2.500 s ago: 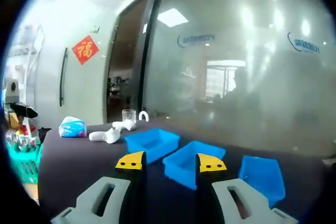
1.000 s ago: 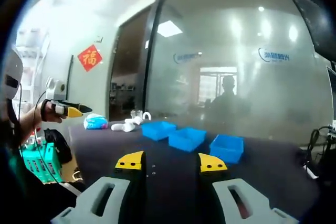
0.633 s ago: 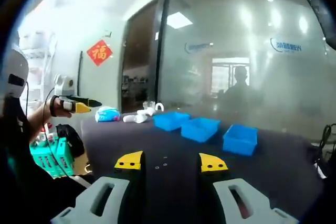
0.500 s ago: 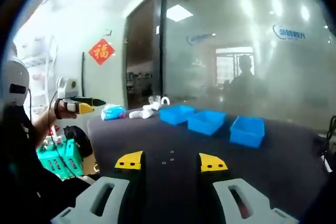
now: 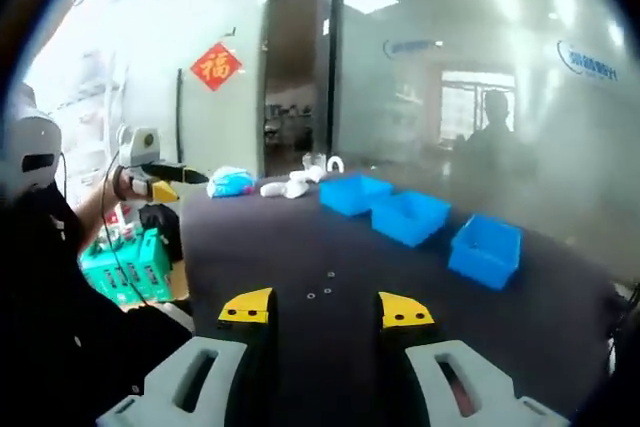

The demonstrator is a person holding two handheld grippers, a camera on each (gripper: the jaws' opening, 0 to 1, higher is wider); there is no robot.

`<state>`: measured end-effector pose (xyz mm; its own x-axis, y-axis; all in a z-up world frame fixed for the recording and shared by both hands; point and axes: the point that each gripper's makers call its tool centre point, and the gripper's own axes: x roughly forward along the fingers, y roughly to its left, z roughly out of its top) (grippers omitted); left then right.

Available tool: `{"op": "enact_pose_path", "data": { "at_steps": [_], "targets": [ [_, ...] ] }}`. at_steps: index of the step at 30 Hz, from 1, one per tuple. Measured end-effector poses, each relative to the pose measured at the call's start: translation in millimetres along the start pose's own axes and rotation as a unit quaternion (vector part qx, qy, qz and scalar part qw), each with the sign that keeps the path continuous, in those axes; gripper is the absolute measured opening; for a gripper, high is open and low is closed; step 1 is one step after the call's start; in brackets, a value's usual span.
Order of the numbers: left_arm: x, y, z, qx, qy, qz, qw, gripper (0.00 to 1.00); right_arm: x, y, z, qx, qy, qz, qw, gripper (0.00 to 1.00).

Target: Sort the screws, nuts, and washers into the corresponding bins

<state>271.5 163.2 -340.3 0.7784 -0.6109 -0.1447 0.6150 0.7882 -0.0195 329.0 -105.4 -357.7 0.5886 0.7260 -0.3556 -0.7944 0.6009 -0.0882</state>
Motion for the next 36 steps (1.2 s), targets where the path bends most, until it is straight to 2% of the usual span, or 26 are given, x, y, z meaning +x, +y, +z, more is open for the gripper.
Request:
{"op": "enact_pose_path", "data": {
  "at_steps": [6,16,26,36],
  "targets": [
    [-1.0,0.0,1.5,0.001,-0.001,-0.001,1.0000,0.48,11.4,4.8,3.1,-0.038,0.040,0.040,0.9977,0.35],
    [-3.0,-0.3,-1.0,0.001,0.001,-0.003,1.0000,0.48,36.1,10.9,3.8,-0.094,0.109,0.099,0.9847,0.34],
    [-7.8,7.4,-3.8,-0.008,-0.004,0.004,1.0000,0.48,63.5,21.7,-3.3,-0.145,0.173,0.149,0.9626,0.34],
    [-9.5,10.1,-11.9,-0.010,0.006,0.001,0.9999,0.48,99.5,34.7,-7.9,-0.203,0.238,0.196,0.9293,0.32]
  ]
}}
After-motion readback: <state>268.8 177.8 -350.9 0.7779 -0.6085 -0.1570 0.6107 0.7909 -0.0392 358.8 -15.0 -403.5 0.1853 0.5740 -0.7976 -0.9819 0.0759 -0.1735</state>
